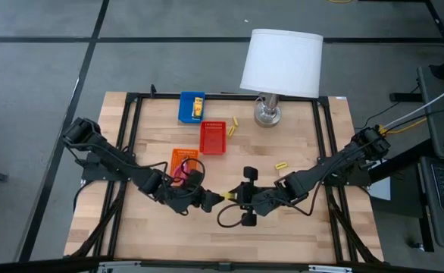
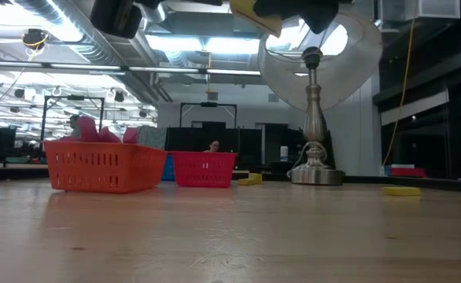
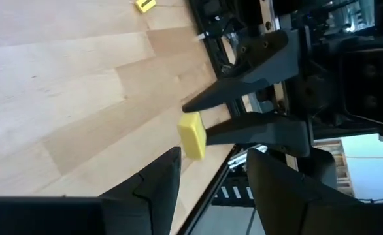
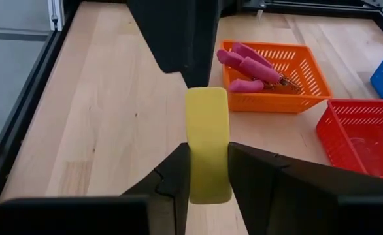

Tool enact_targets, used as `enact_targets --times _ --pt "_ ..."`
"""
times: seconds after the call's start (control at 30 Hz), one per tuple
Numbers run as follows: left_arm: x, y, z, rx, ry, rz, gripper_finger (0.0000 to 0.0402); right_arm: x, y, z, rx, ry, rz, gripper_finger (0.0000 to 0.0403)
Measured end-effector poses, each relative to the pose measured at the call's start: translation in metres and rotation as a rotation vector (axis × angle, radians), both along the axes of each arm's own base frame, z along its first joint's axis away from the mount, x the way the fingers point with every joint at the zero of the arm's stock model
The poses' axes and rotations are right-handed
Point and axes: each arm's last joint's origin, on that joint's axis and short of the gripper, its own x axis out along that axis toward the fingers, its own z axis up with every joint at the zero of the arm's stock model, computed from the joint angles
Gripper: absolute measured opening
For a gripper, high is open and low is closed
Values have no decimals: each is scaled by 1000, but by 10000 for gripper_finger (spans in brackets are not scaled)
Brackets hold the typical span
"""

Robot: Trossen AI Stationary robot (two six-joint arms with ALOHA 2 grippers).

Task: Pick & Place School Supplies
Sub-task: Put the yellow eraser into the red bin

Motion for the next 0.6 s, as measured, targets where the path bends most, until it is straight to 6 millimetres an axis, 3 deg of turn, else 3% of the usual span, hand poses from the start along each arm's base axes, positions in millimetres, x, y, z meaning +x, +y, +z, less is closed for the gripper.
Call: enact_targets --times 0.4,0.6 --pt "6 14 -3 4 48 -14 163 2 1 3 14 -31 -8 94" --pt "6 16 -4 32 60 -36 84 2 0 3 8 -37 -25 94"
